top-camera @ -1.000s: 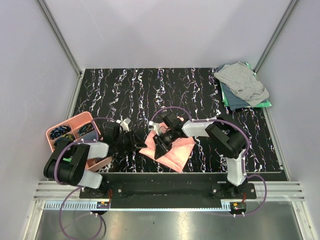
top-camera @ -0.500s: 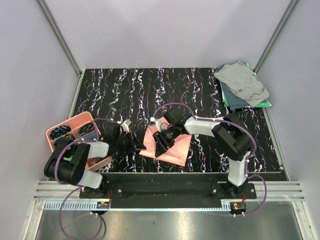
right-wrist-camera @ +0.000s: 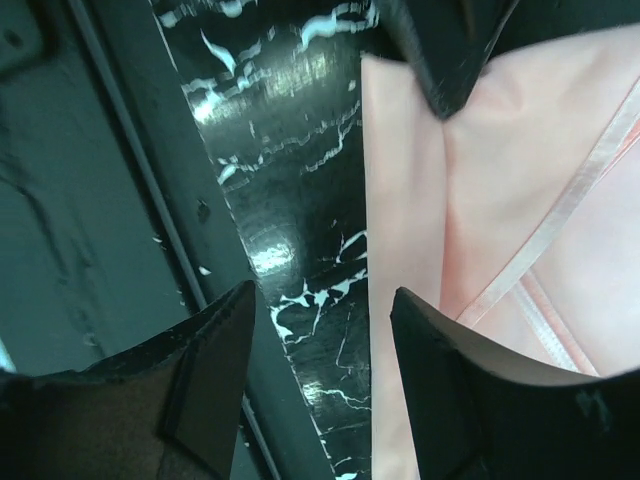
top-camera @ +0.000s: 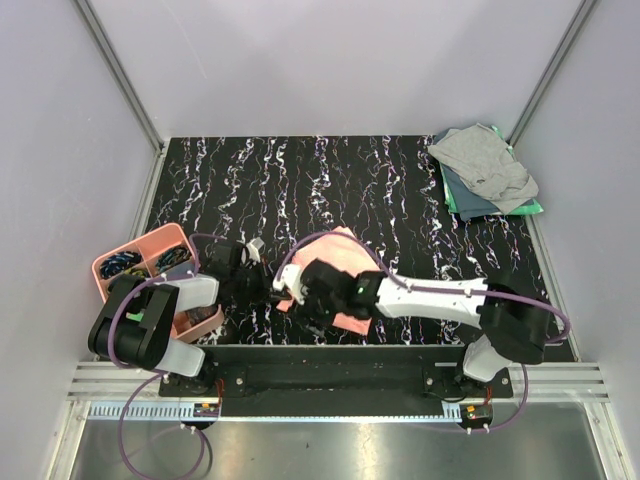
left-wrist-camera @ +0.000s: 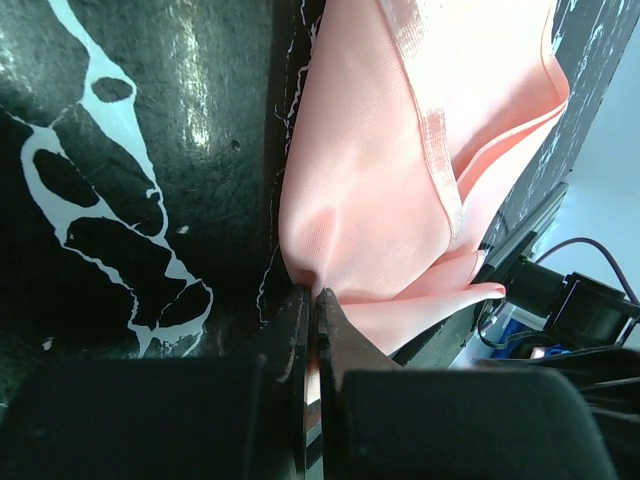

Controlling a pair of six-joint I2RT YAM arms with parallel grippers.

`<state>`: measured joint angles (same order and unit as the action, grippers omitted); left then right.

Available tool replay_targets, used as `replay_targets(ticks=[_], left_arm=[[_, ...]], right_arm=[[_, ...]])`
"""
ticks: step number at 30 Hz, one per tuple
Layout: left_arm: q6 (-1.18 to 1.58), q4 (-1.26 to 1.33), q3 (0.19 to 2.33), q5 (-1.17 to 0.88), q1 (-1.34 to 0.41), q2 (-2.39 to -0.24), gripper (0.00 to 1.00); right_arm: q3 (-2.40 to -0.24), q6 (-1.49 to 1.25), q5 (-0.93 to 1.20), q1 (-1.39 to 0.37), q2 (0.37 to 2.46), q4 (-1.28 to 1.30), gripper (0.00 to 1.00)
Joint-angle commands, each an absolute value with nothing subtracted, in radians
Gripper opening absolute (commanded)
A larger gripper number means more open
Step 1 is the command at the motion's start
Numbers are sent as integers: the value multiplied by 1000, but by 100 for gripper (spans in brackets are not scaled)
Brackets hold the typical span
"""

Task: Fold the napkin, place the utensils inside, and roll it up
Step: Roll the napkin with the utensil

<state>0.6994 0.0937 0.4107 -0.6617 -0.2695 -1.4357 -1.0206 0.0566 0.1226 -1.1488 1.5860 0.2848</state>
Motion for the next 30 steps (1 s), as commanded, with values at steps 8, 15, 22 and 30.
replay_targets(ticks=[8,15,22,30], left_arm=[[675,49,462,-650,-265,-1443,0],[667,40,469,-655,-265,-1448,0],[660,40,477,-667,-265,-1457,0],[667,46,499,-677,-265,-1441,4]], right_arm=[[-977,182,-224,-1258,1700,126,61],[-959,225,-290,-1256,1727,101,60],[-953,229,-265,-1258,1776,100,49],[-946,207,-164,-1256,1787,147,26]])
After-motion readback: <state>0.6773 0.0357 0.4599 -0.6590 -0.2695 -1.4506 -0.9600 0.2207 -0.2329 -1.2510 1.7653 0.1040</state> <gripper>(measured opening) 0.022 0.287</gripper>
